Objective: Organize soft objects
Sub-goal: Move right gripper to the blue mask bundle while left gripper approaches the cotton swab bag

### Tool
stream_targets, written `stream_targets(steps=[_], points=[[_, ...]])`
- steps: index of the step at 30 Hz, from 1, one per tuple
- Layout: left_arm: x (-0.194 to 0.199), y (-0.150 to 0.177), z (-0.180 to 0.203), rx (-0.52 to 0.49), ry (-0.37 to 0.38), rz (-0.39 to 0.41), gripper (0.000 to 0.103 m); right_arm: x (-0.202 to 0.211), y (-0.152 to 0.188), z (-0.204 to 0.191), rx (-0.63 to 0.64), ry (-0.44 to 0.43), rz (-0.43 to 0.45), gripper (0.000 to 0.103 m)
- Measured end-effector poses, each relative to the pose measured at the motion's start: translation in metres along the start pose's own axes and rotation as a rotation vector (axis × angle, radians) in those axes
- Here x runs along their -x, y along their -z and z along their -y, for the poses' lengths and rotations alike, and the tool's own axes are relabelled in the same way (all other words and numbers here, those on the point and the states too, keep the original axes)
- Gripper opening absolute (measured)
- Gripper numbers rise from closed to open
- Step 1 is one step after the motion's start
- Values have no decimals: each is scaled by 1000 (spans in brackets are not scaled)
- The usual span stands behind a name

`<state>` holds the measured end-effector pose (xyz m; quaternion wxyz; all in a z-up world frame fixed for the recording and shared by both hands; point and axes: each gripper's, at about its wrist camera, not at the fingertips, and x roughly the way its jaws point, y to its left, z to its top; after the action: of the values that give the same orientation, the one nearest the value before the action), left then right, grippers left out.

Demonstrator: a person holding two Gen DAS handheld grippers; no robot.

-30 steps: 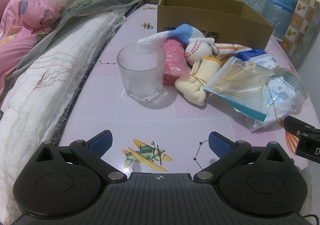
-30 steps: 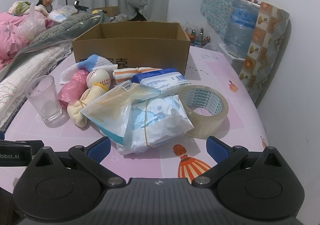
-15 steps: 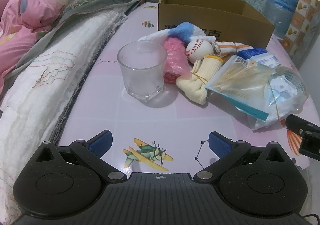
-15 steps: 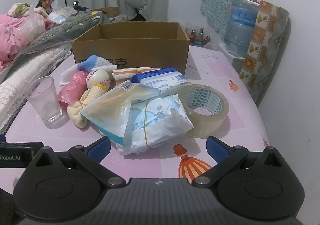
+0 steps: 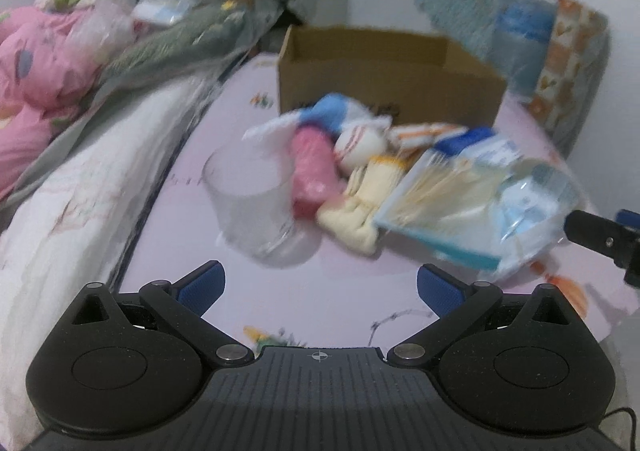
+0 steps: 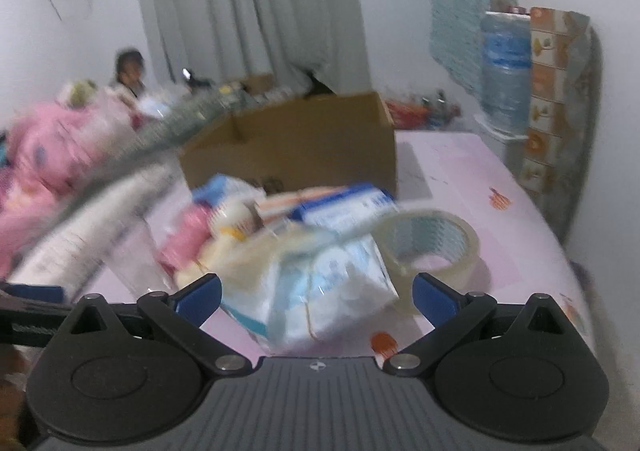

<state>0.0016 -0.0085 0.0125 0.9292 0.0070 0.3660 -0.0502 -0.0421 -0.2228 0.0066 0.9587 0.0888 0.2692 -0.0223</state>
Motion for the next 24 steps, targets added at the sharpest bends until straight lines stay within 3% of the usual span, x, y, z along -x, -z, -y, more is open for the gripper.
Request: stream_targets(steps=[4, 6, 15, 20, 24], points=[[4, -8, 7, -37, 46, 91, 91, 1, -12, 20, -85, -131, 33, 68], [2, -13, 17, -78, 54, 111, 81, -5, -16, 29, -126, -178, 27, 68], [-32, -22, 45, -178, 129, 56, 46, -50, -18, 47, -273, -371, -107, 62], [-49, -24, 46, -177, 145, 21, 32, -76, -27, 32, -238, -359, -182, 61], [-64, -27, 44, -170, 152, -18, 25, -95, -31, 21, -191, -287, -238, 51]])
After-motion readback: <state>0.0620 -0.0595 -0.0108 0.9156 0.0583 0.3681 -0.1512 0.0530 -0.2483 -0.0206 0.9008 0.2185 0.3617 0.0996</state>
